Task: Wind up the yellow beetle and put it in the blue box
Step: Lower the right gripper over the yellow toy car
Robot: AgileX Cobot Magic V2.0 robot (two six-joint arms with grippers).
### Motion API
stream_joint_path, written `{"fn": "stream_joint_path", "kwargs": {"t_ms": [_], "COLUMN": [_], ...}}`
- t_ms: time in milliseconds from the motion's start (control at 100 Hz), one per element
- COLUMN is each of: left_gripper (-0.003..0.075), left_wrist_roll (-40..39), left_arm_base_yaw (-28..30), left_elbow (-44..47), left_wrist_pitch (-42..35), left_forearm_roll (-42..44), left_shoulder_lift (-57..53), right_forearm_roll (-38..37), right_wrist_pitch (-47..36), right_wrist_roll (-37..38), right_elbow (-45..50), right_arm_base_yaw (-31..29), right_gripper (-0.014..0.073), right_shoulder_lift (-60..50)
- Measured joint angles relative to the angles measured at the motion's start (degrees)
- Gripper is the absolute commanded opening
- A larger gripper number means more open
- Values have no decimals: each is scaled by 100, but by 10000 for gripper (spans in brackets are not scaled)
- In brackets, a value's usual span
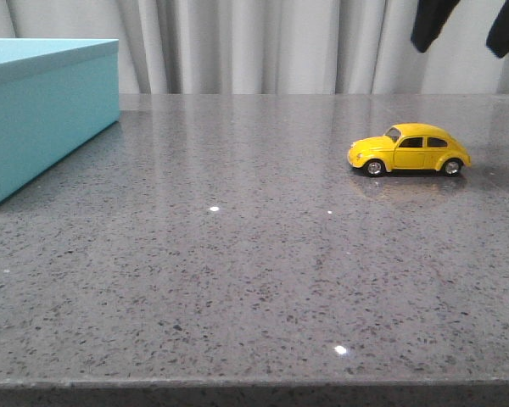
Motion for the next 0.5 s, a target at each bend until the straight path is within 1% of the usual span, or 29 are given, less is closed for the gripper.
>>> {"fn": "stream_joint_path", "kwargs": {"t_ms": [280, 500], "left_gripper": [-19, -19], "left_wrist_roll": [0, 0], "left_arm_base_yaw": [0, 0], "left_elbow": [0, 0], "left_wrist_pitch": [0, 0], "left_forearm_roll": [0, 0], "left_shoulder_lift": [0, 0], "right_forearm_roll": [0, 0], "right_wrist_pitch": [305, 571], "right_wrist_roll": [507, 613], "right_elbow": [-651, -920], "right_arm_base_yaw": [0, 0], "right_gripper": [517, 517], "right_shoulder_lift": [871, 1418]}}
